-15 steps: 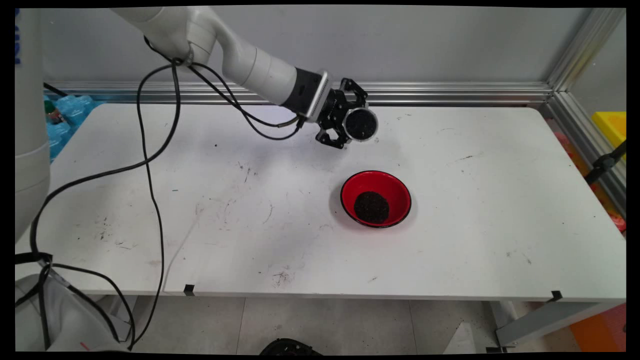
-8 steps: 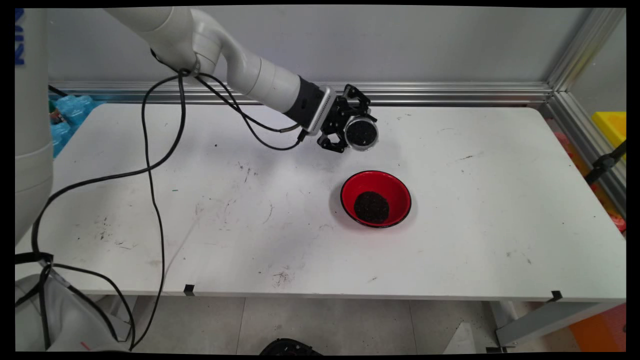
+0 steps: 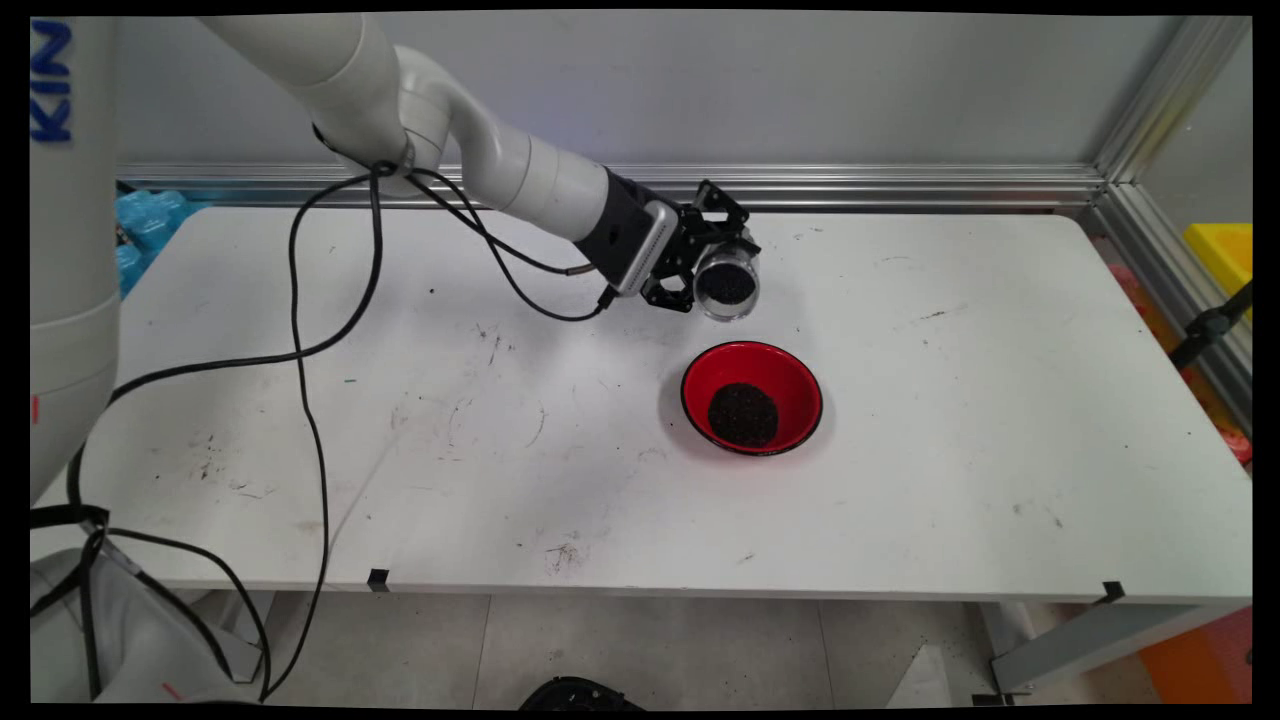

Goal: Pour the black seasoning powder in the red bowl

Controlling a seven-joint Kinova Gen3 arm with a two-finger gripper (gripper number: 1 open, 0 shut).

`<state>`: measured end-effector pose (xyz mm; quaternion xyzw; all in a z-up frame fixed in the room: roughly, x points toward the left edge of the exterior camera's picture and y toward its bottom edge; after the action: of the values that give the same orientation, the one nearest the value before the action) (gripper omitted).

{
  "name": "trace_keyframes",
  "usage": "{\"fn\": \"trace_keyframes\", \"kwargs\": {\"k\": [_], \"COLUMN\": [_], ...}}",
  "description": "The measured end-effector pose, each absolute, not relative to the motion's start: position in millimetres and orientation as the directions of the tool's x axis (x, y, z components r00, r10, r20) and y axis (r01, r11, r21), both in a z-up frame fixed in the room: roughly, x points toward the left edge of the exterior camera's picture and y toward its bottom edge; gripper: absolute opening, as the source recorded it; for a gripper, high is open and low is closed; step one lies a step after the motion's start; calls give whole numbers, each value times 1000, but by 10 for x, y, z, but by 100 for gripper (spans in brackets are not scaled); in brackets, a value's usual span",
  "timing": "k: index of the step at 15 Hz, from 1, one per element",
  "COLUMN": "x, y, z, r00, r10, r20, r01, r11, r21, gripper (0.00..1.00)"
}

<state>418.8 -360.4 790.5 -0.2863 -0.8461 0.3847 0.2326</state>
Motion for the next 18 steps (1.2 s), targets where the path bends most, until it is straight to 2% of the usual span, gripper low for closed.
{"fn": "trace_keyframes", "kwargs": {"k": [18], "x": [3973], "y": [-3539], "z": [7766], "r00": [-669], "r10": [740], "r20": [-65], "r01": [444], "r11": [328], "r21": [-834], "gripper": [0]}}
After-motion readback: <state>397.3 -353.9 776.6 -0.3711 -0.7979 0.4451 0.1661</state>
